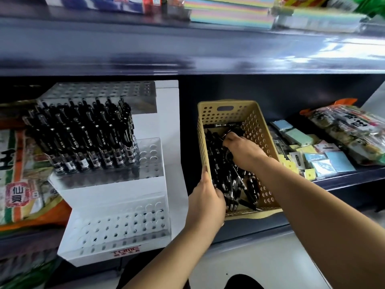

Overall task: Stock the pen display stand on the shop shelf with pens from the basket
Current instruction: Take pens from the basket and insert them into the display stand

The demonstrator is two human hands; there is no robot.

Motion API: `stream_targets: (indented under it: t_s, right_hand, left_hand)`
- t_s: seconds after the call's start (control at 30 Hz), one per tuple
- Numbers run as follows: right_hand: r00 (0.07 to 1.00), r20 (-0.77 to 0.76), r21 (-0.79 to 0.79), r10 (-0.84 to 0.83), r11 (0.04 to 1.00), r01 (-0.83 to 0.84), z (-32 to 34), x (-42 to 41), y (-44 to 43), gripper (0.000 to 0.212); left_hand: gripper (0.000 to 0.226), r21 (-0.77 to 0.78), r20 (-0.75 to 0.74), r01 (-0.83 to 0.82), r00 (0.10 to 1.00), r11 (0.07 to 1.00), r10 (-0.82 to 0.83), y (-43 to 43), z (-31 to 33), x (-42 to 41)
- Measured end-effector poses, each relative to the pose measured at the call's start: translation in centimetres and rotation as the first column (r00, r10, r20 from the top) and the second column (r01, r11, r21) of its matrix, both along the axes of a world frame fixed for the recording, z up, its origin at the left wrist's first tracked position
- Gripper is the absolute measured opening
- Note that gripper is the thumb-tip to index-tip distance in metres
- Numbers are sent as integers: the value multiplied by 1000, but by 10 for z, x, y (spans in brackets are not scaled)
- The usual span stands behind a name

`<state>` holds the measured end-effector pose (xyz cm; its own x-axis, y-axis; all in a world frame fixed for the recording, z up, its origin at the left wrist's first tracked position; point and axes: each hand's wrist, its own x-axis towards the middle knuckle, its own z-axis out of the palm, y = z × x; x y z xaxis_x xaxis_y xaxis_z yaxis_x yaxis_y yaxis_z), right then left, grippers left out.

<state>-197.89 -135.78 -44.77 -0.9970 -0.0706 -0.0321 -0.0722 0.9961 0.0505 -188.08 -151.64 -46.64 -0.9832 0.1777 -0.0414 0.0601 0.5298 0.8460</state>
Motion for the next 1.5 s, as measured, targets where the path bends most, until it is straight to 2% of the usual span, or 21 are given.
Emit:
stream_targets:
  t_s: [0.13,0.23,0.33,0.4,0.5,0.6,0.67,0.73,0.8,0.87,0.97,1.1,1.2,1.23,1.33,1.43,1.5]
  right_hand:
    - [994,-105,-184,43,981,-62,-1,18,0,51]
    - [971,-199,-238,135,954,-182,2,41,1,55]
    - [976,-16,-233,219,948,-217,7,61,5,65]
    - [976,72,-254,205,950,-181,11,69,8,73]
    - [993,13,-284,118,952,-110,17,74,12,82]
    - [992,19,-402,-128,907,125,21,69,12,60]
    - [948,131,-415,-290,852,318,17,62,12,54]
    - [895,276,-407,-350,801,439,8,58,7,68]
    - [871,330,-397,-364,783,478,-3,57,-1,82]
    - [866,300,-399,-399,773,494,-16,56,-6,87]
    - [855,259,-409,-450,751,519,-28,52,-11,90]
    - [798,375,-440,-472,667,601,-29,50,-13,90]
    - [837,340,-526,-429,651,547,-22,46,-6,85]
    - [840,342,-592,-421,598,540,-17,46,-4,84]
    - [824,384,-767,-417,353,536,-7,45,0,80]
    - [837,430,-891,-338,-11,453,14,47,-4,56]
    - [852,427,-904,-304,-185,387,25,47,-6,47]
  left_hand:
    - [62,-29,28,-37,999,999,37,3,0,0]
    - [61,-47,18,-51,998,998,52,4,1,0]
    - [62,-65,15,-60,998,996,61,5,1,-1]
    - [61,-60,17,-63,998,996,64,6,1,-1]
    - [61,-54,10,-57,998,997,58,6,0,-1]
    - [58,-64,10,-50,999,997,50,5,1,1]
    - [57,-67,7,-51,999,996,51,6,1,1]
    - [57,-68,11,-55,998,996,56,6,1,1]
    - [57,-71,22,-58,998,996,59,6,1,0]
    - [57,-73,24,-57,998,996,59,7,0,-2]
    - [56,-78,20,-57,998,995,58,6,-1,-3]
    - [58,-85,-12,-45,999,995,44,5,-1,-1]
    - [59,-80,-7,-42,999,996,41,5,-3,-3]
    - [59,-79,1,-42,999,996,42,6,-3,-4]
    - [59,-72,20,-39,999,997,40,6,-3,-4]
    - [59,-75,35,-38,999,996,41,6,-3,-6]
    - [59,-69,45,-30,998,997,33,6,-2,-9]
